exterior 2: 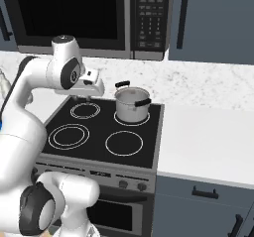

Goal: Pick the kettle from the counter and place it on a stove burner. Then turn the burner on.

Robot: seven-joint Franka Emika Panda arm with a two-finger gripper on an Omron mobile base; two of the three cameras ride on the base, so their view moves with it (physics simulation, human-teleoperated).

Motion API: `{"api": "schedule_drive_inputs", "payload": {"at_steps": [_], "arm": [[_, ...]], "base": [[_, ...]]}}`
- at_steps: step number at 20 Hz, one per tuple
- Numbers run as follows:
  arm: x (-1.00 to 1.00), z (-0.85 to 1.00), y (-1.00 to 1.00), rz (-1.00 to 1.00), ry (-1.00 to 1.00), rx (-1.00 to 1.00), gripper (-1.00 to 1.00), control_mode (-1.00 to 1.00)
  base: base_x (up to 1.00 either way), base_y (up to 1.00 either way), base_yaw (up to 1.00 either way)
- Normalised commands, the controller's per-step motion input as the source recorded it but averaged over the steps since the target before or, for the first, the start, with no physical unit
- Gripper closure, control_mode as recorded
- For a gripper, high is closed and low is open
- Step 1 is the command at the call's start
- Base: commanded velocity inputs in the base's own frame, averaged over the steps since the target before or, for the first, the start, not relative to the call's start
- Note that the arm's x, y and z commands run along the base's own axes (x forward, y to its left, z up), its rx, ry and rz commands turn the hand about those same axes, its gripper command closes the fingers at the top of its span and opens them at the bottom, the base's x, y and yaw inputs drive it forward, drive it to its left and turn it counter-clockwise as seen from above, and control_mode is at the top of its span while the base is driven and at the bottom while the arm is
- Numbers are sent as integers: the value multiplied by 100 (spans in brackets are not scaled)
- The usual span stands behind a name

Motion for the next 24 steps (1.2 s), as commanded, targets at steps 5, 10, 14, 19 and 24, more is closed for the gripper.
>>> {"api": "schedule_drive_inputs", "payload": {"at_steps": [5,10,14,19,24], "arm": [[-67,0,54,6,-11,0,-100,-100],[-81,0,100,14,-11,1,-100,-100],[-63,-2,100,12,-14,0,-100,-100],[-55,-3,100,12,-9,3,-100,-100],[-30,-3,100,10,-5,4,-100,-100]], "base": [[0,0,0],[0,0,0],[0,0,0],[0,0,0],[0,0,0]]}}
